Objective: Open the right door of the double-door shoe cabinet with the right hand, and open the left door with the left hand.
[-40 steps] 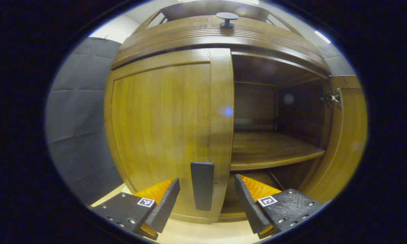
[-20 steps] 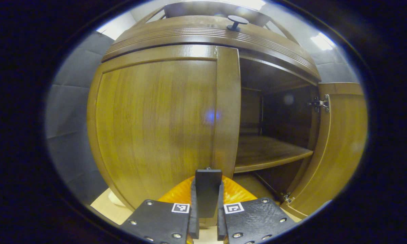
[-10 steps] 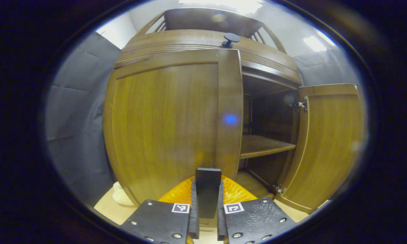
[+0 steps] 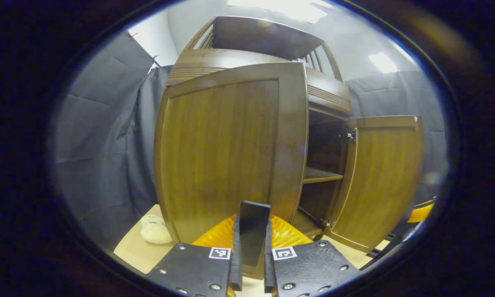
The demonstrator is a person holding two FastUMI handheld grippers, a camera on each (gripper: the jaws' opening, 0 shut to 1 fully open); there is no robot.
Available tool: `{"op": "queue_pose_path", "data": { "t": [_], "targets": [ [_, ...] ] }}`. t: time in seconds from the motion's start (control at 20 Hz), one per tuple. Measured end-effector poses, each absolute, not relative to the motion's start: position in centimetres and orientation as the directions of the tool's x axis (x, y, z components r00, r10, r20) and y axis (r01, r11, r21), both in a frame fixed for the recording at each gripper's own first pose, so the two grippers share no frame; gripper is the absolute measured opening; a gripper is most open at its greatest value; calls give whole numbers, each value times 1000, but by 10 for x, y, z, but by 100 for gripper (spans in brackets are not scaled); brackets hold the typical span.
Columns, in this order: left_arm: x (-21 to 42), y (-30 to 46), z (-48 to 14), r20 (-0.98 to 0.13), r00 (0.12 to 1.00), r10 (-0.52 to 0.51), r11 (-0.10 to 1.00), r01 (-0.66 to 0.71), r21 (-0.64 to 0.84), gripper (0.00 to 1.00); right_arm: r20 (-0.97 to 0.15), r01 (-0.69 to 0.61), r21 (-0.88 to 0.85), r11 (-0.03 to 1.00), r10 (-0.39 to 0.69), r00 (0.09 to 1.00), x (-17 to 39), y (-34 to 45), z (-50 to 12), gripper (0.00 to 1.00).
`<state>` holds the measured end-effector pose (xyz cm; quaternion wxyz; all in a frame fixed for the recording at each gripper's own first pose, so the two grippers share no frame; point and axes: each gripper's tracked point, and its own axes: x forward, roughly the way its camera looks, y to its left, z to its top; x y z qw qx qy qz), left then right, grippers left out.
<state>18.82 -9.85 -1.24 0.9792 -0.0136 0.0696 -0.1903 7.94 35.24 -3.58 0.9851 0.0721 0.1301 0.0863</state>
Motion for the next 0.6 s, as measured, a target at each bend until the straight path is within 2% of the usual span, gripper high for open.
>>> {"op": "queue_pose_path", "data": {
  "t": [0.1, 0.15, 0.2, 0.35, 0.5, 0.6],
  "targets": [
    [188, -94, -3, -128, 919, -373, 928, 370, -49, 29, -243, -182, 160, 970, 217, 945, 81, 368, -36, 95],
    [187, -94, 2, -127, 920, -370, 929, 368, -45, 29, -249, -197, 163, 967, 233, 940, 82, 377, -37, 91],
    [187, -94, 7, -127, 922, -367, 930, 364, -45, 29, -252, -211, 169, 963, 249, 935, 82, 384, -39, 95],
    [184, -85, 21, -127, 929, -347, 938, 343, -51, 29, -262, -248, 174, 953, 288, 921, 82, 404, -44, 95],
    [181, -74, 31, -125, 941, -315, 949, 310, -59, 17, -270, -278, 174, 945, 318, 909, 83, 418, -48, 95],
    [179, -64, 40, -122, 948, -292, 956, 287, -61, 21, -274, -295, 176, 939, 335, 902, 84, 426, -49, 95]
  ]
}}
